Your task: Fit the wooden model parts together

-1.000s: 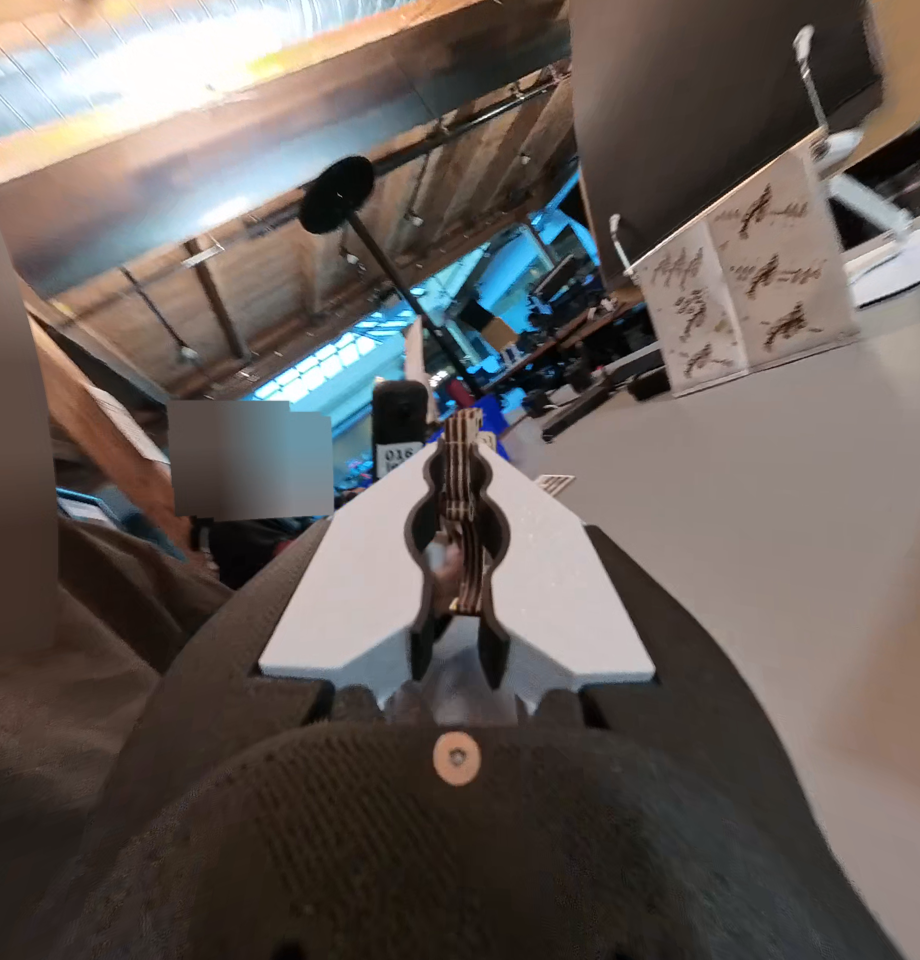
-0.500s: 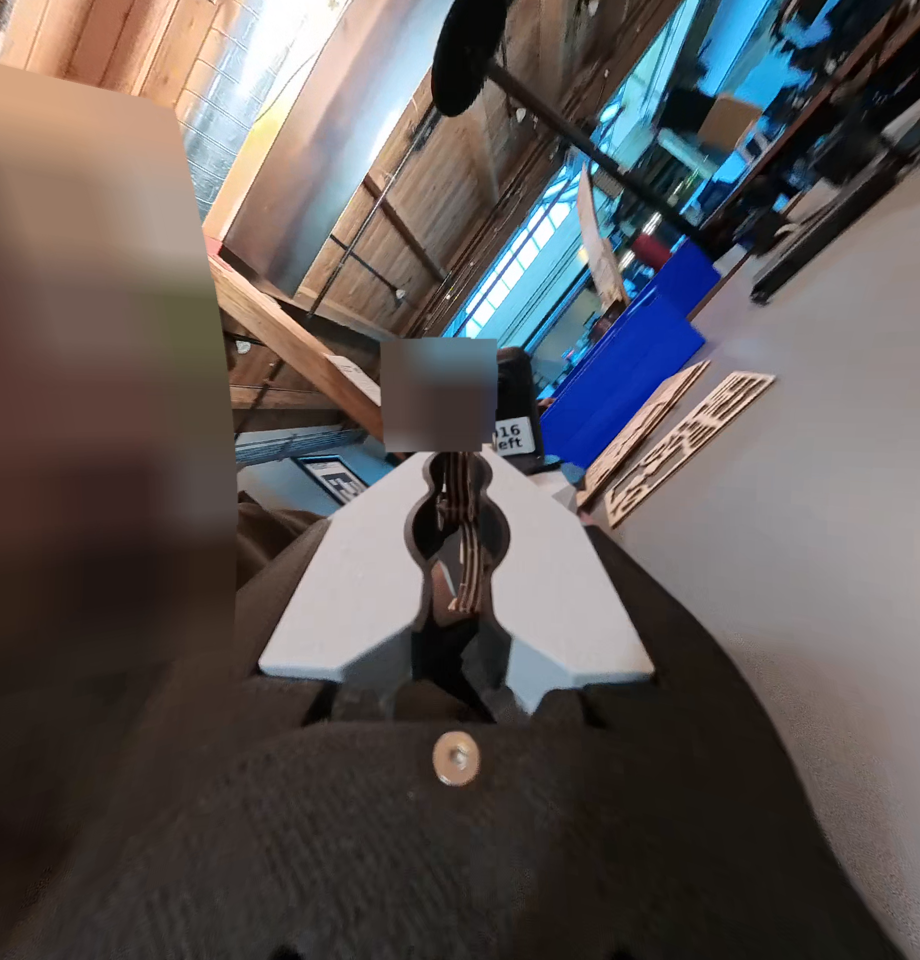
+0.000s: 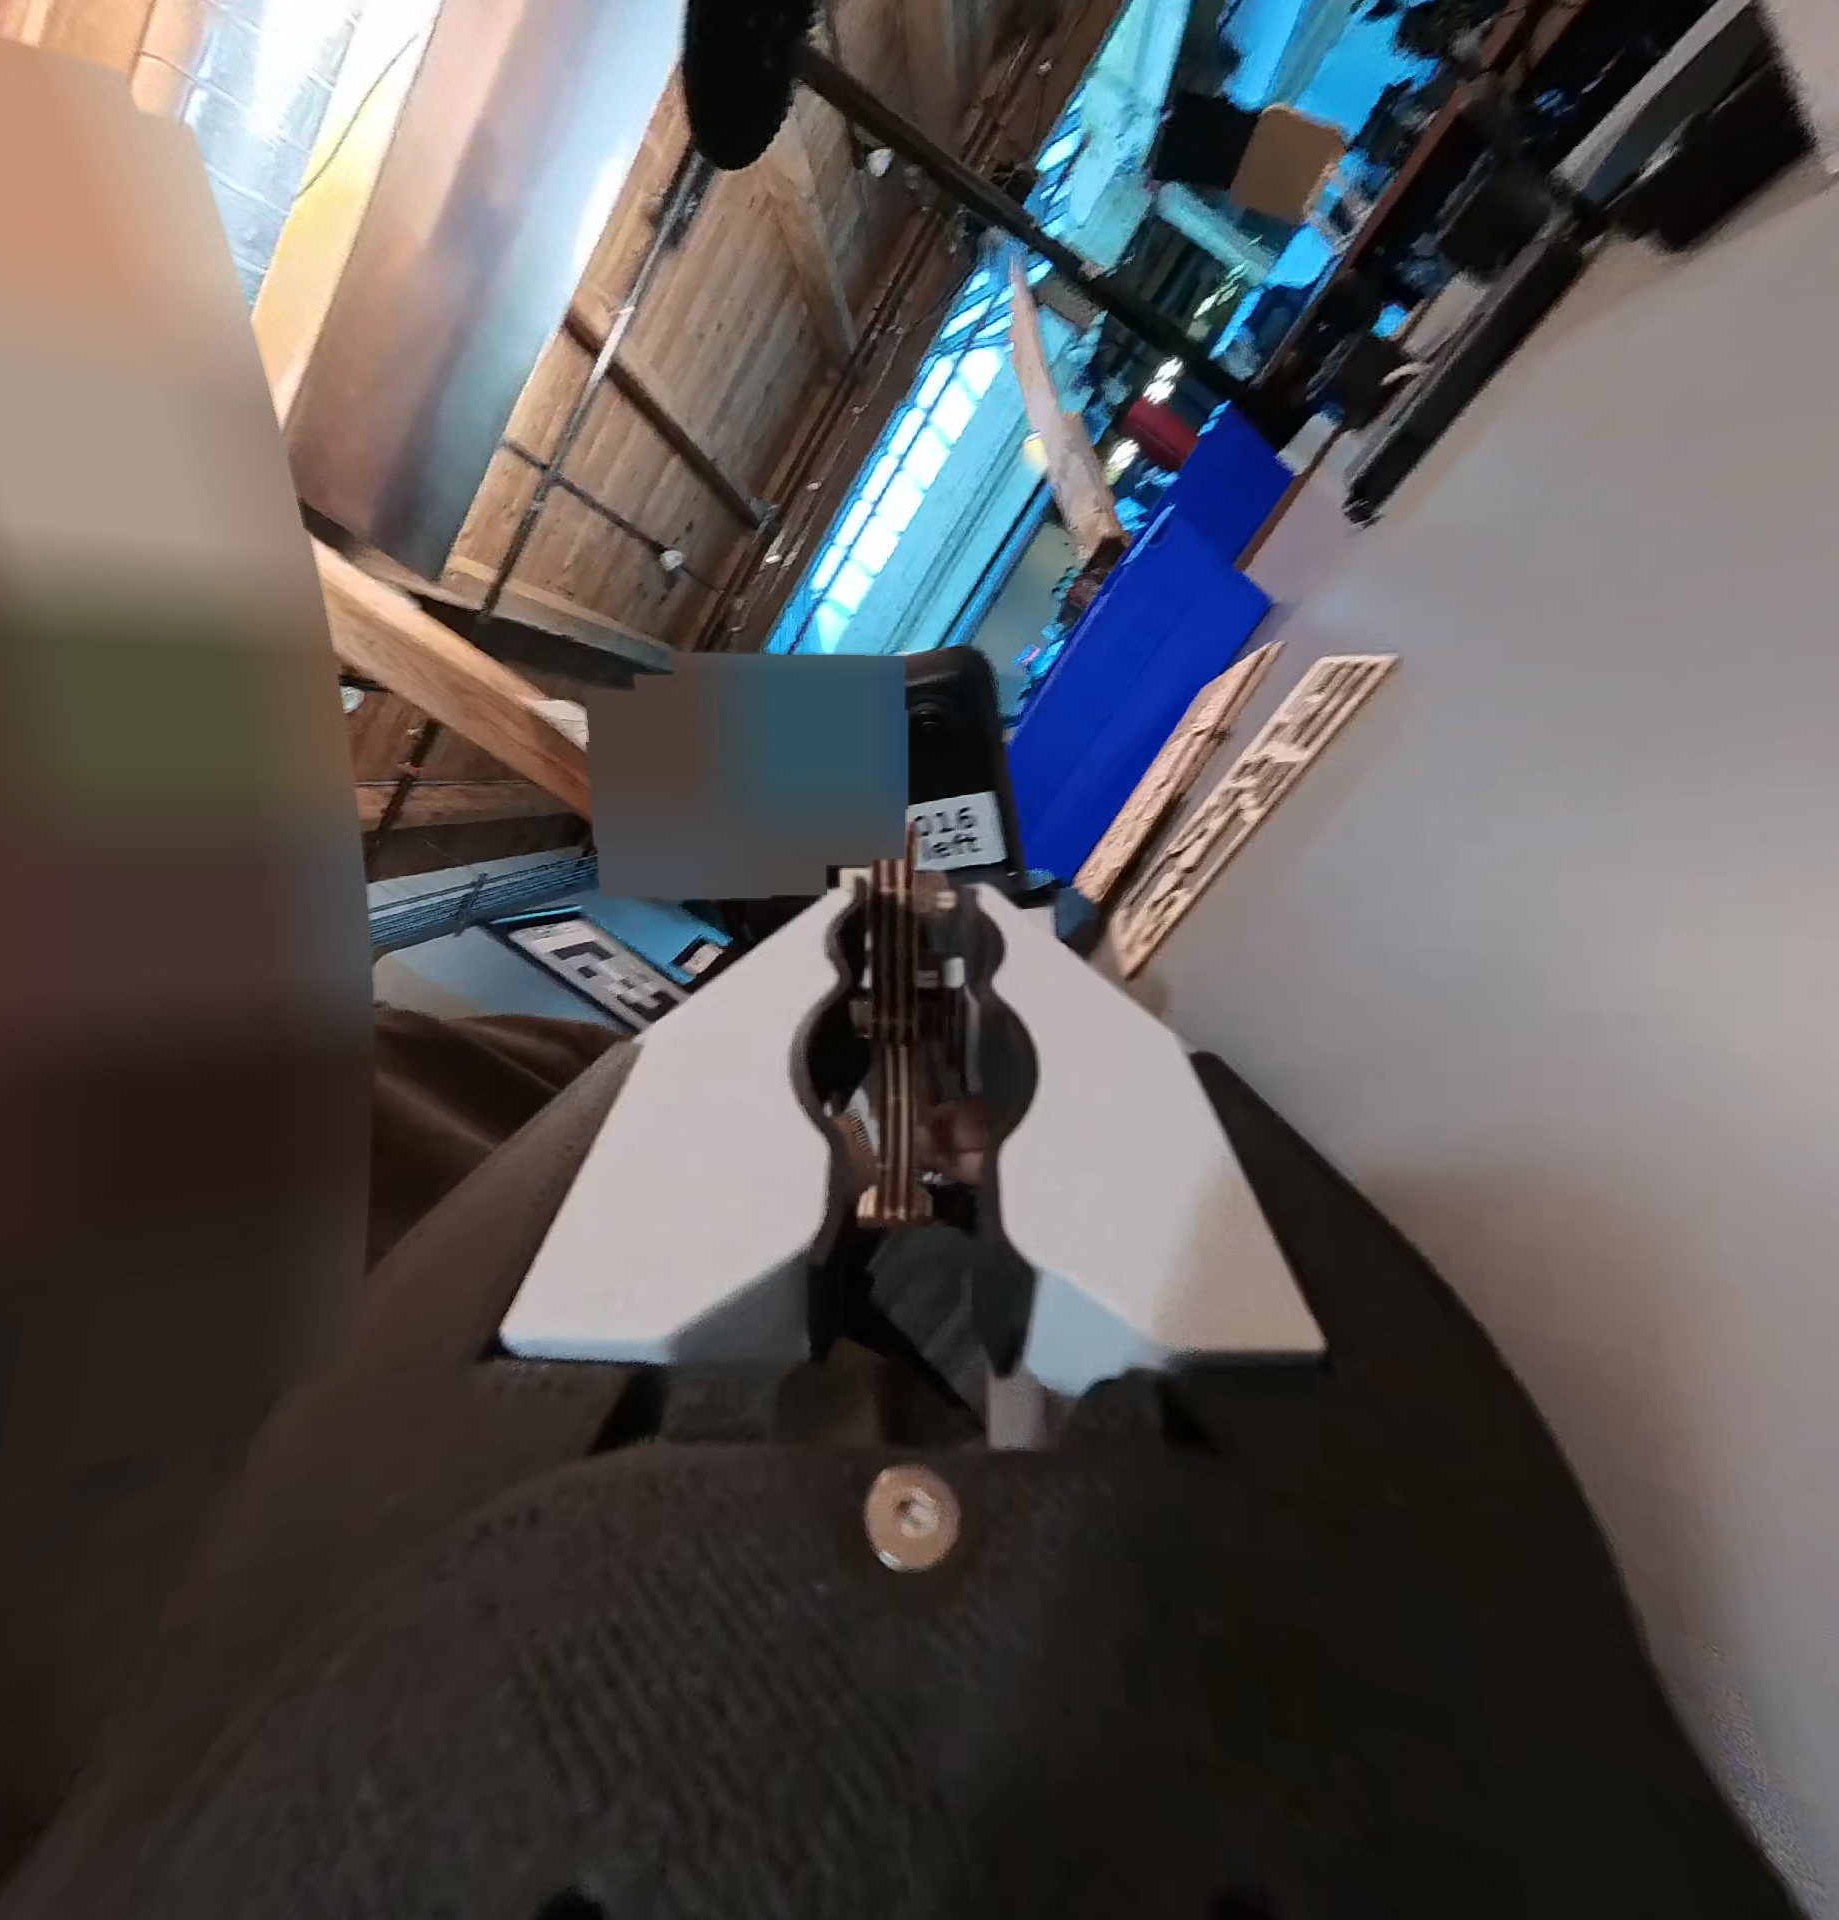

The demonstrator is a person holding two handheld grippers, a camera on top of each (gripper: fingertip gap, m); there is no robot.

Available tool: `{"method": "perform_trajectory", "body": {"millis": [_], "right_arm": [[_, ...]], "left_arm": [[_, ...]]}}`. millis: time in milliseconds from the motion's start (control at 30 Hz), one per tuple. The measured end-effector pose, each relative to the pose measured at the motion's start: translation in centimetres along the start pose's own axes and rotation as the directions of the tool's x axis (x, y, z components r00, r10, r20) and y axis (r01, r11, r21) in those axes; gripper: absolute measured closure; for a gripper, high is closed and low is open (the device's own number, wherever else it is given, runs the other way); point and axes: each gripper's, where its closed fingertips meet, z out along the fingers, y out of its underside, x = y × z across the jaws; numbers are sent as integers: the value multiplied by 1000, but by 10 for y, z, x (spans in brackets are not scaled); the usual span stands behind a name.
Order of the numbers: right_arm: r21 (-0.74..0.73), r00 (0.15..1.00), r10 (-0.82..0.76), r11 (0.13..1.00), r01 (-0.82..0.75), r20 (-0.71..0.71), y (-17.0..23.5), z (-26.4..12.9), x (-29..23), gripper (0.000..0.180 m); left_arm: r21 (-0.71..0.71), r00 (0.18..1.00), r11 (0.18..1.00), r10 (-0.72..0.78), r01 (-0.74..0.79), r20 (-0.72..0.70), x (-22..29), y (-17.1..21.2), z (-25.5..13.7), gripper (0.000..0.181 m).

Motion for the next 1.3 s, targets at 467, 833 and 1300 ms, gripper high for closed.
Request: {"method": "perform_trajectory", "body": {"millis": [467,833,1300], "right_arm": [[-446,379,-831,543,712,-407,19,8,10,150],[-410,448,-772,626,664,-451,27,13,12,159],[-529,207,-927,351,773,-312,31,13,2,166]], "left_arm": [[132,965,991,-44,10,260,-47,-19,-24,159],[20,930,989,130,-146,343,-41,-8,-11,159],[-87,916,981,194,-174,350,-35,-3,-8,160]]}}
